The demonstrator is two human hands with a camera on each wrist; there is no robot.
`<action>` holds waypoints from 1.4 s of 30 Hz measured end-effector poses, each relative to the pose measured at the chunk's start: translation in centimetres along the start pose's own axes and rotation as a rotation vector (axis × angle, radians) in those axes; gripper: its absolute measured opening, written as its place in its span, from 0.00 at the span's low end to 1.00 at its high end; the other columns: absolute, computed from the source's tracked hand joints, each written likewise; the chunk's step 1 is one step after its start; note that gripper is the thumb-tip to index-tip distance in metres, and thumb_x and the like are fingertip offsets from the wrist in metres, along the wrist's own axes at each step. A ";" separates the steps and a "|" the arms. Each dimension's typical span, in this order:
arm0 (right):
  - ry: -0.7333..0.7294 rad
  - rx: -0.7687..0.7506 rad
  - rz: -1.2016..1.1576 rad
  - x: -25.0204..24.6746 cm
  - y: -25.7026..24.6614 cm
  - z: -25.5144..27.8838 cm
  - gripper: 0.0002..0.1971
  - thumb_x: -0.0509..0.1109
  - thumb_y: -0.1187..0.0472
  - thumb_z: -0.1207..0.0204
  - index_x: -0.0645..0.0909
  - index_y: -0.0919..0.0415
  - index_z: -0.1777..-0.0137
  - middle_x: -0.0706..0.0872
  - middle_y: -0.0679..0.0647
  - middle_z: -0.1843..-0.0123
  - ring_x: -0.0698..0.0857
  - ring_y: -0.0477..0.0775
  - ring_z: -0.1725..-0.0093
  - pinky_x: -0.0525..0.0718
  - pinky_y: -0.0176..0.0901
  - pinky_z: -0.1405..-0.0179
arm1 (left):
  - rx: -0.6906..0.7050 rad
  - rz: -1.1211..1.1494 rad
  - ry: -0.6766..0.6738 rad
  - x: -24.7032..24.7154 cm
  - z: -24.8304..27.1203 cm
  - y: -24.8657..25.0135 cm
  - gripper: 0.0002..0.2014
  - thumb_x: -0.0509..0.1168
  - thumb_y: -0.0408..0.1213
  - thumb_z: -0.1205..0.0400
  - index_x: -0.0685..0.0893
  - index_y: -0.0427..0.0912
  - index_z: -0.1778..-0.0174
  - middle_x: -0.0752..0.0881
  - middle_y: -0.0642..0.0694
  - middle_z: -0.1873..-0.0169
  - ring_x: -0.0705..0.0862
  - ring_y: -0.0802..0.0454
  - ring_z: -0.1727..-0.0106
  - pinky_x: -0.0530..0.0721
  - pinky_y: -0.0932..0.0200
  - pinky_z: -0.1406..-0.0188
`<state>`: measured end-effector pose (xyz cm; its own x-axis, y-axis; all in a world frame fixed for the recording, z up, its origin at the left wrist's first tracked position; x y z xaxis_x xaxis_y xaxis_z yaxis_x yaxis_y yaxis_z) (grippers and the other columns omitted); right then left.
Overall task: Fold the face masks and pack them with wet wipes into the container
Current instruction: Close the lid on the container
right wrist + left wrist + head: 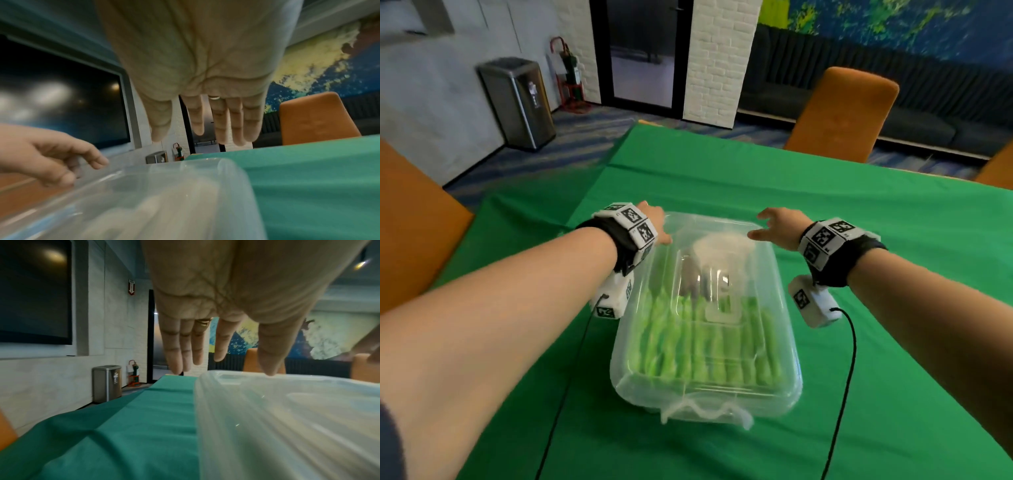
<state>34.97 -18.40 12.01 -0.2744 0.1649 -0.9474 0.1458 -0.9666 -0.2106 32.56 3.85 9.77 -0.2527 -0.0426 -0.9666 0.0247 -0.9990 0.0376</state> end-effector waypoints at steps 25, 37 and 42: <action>-0.712 0.035 0.180 7.6 -4.3 -15.9 0.77 0.74 0.22 0.74 0.55 0.54 0.19 0.57 0.58 0.18 0.59 0.62 0.20 0.57 0.64 0.22 | 0.011 0.179 -0.213 5.3 -1.0 -0.1 0.44 0.48 0.67 0.21 0.29 0.51 0.20 0.40 0.26 0.21 0.78 0.32 0.33 0.78 0.47 0.38; -0.307 -0.191 0.608 4.3 -7.7 -13.4 0.37 0.63 0.33 0.29 0.78 0.69 0.38 0.83 0.63 0.39 0.82 0.64 0.41 0.78 0.51 0.38 | -0.108 0.086 -0.233 5.5 -1.9 0.0 0.43 0.50 0.66 0.20 0.30 0.53 0.20 0.44 0.26 0.20 0.67 0.28 0.25 0.68 0.42 0.28; -0.259 -0.195 0.645 4.7 -7.7 -14.3 0.35 0.64 0.32 0.30 0.80 0.67 0.43 0.86 0.62 0.44 0.84 0.65 0.45 0.81 0.55 0.42 | -0.135 0.081 -0.229 5.6 -2.0 0.1 0.43 0.50 0.66 0.20 0.31 0.53 0.20 0.47 0.26 0.21 0.68 0.28 0.26 0.68 0.42 0.28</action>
<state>46.16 -7.41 5.75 -0.2898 -0.5021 -0.8148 0.5154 -0.7992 0.3092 33.07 3.53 3.89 -0.4561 -0.1395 -0.8789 0.1786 -0.9819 0.0631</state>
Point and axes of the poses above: each hand's wrist, its own z-axis away from the middle knuckle, its own x-axis out of the palm, y = z × x, the point moved 5 cm from there along -z, towards the middle knuckle
